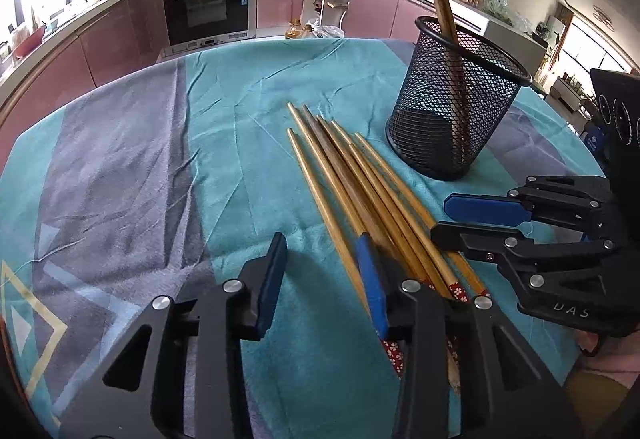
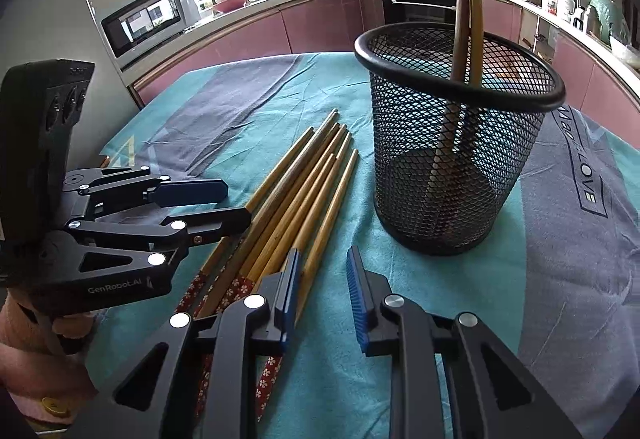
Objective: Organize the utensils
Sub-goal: 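Grasp another chopstick with the right tool while the left tool grasps one too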
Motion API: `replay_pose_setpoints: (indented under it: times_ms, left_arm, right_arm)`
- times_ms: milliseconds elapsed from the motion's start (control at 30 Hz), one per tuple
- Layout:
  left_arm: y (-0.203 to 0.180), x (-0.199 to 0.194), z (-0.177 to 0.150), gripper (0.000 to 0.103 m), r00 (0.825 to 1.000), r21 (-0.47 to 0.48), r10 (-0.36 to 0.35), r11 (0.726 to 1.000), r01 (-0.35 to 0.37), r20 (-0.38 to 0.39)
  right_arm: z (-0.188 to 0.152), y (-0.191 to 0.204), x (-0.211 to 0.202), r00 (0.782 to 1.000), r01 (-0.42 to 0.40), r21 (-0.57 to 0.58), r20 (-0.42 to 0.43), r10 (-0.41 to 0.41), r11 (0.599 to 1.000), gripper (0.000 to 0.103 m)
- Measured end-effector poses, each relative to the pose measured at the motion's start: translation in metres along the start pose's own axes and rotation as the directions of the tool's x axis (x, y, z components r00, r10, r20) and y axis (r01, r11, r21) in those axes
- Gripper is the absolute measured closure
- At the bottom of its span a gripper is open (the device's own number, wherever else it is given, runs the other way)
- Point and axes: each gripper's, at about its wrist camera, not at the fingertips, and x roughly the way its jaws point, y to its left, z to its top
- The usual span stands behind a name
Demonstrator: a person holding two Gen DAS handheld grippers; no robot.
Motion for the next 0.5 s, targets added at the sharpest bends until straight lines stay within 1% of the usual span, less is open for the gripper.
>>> replay_pose_setpoints:
  times_ms: [133, 233, 333, 367, 400, 433, 500]
  left_arm:
    - [0.0, 0.003, 0.003, 0.067, 1.0, -0.002, -0.003, 1.0, 0.003, -0.005]
    - [0.0, 0.004, 0.004, 0.069, 1.0, -0.013, -0.004, 1.0, 0.004, -0.006]
    - [-0.001, 0.004, 0.002, 0.075, 1.0, -0.02, -0.005, 1.0, 0.005, -0.005]
    - [-0.001, 0.004, 0.001, 0.08, 1.0, -0.026, -0.012, 1.0, 0.012, -0.005]
    - [0.0, 0.004, 0.001, 0.088, 1.0, -0.035, -0.024, 0.999, 0.024, -0.006]
    - [0.001, 0.004, 0.001, 0.091, 0.999, -0.049, -0.042, 0.998, 0.041, -0.008]
    - [0.003, 0.003, 0.0, 0.093, 0.999, -0.076, -0.052, 0.996, 0.051, -0.007]
  right_arm:
    - [0.002, 0.004, 0.003, 1.0, 0.022, -0.007, 0.007, -0.022, 1.0, 0.085]
    - [0.002, -0.001, 0.004, 1.0, 0.016, 0.02, 0.011, -0.016, 1.0, 0.091]
    - [0.002, -0.009, 0.003, 1.0, -0.007, 0.06, 0.015, 0.006, 0.998, 0.096]
    - [0.002, -0.011, 0.003, 1.0, -0.011, 0.069, 0.015, 0.01, 0.998, 0.097]
    - [0.001, -0.012, 0.002, 1.0, -0.016, 0.077, 0.017, 0.015, 0.997, 0.097]
    - [0.001, -0.013, 0.002, 1.0, -0.019, 0.084, 0.018, 0.017, 0.996, 0.097]
    - [0.001, -0.016, 0.0, 1.0, -0.019, 0.095, 0.023, 0.017, 0.995, 0.097]
